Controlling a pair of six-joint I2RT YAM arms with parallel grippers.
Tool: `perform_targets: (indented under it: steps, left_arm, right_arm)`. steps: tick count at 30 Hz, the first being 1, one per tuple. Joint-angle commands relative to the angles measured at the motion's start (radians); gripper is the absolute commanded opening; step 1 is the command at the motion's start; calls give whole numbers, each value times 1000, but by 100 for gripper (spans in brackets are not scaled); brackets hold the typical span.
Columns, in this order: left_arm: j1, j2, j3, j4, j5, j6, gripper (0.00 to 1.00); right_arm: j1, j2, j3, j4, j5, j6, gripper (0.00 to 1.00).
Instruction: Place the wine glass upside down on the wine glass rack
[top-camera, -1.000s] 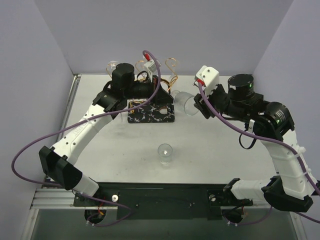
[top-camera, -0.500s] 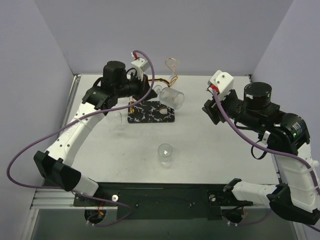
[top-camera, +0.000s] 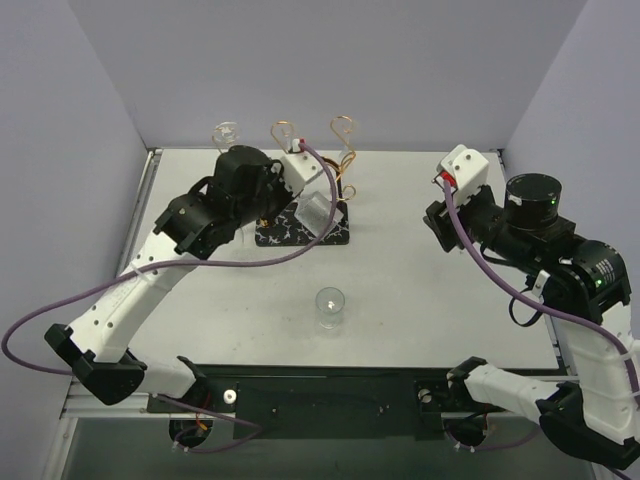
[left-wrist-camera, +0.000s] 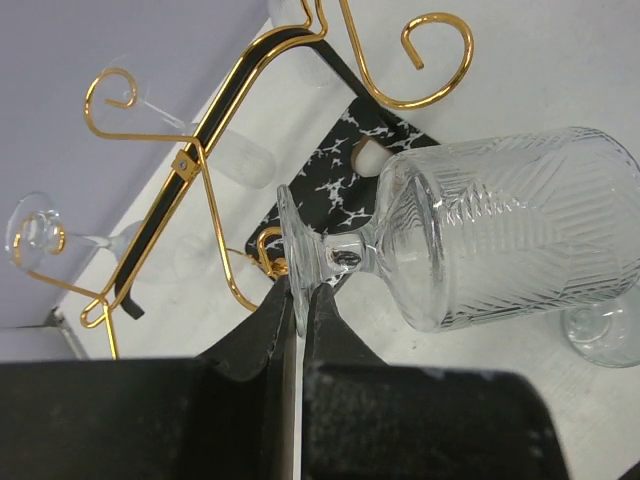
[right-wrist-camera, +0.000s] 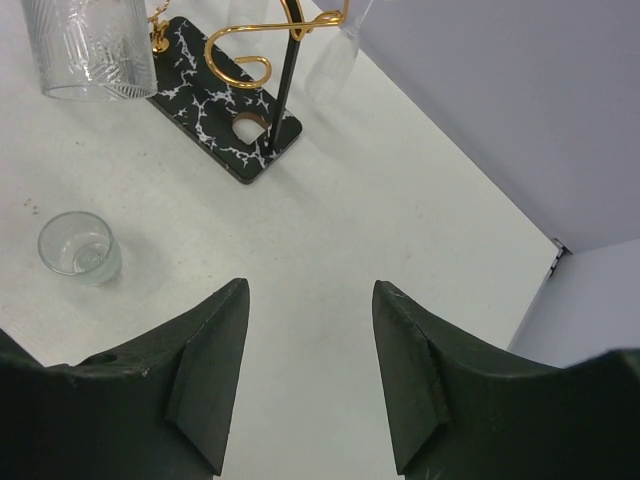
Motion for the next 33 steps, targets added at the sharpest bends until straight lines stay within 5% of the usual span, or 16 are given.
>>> perform_targets:
  steps: [1, 11, 33]
  left_arm:
    - [-97, -46, -21, 71, -254, 156, 0]
    - [-231, -65, -202, 276, -541, 368, 0]
    - [-246, 41, -292, 551, -630, 581, 0]
  right_arm:
    - [-19, -1, -21, 28, -10, 8, 48]
    - [-44, -1, -48, 35, -7, 6, 48]
    - [-55, -5, -85, 46, -16, 3, 48]
